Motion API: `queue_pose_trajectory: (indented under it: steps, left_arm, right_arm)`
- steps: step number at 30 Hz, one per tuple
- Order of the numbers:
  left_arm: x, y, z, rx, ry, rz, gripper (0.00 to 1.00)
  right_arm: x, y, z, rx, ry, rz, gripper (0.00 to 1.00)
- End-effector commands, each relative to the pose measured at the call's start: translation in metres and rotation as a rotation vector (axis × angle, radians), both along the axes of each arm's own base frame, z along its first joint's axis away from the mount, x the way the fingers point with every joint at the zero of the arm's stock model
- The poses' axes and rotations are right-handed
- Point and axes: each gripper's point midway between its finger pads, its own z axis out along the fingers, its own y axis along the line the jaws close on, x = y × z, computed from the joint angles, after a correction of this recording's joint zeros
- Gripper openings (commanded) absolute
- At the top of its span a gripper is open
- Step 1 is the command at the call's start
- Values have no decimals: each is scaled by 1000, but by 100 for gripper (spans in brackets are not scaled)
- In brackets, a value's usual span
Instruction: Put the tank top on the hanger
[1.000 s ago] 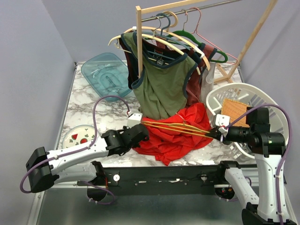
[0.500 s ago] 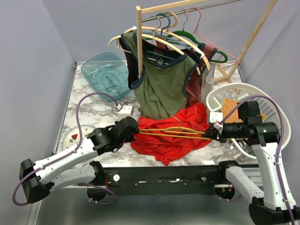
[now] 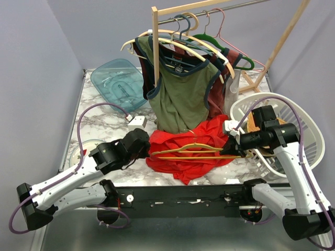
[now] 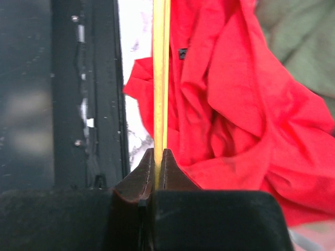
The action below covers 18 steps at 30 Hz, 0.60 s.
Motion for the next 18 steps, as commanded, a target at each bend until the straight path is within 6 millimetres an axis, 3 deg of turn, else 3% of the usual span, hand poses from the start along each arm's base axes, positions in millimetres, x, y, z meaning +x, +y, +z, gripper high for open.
queue_pose_trajectory:
  steps: [1,6,11,15,18]
  left_arm:
    - [-7,-12,24,-105,6,-45,0]
    - [-10,-13,39,-130,0,-74,0]
    - [-7,19,39,-41,-20,-9,0]
    - [-3,40,38,23,-35,44,0]
    - [-2,40,41,16,-41,35,0]
  right_arm:
    - [8,22,2,34,23,21,0]
    - [42,44,11,75,-53,15,0]
    - [65,39,21,24,-123,-49,0]
    - [62,28,21,-23,-155,-75,0]
    - [55,24,18,-27,-161,-86,1]
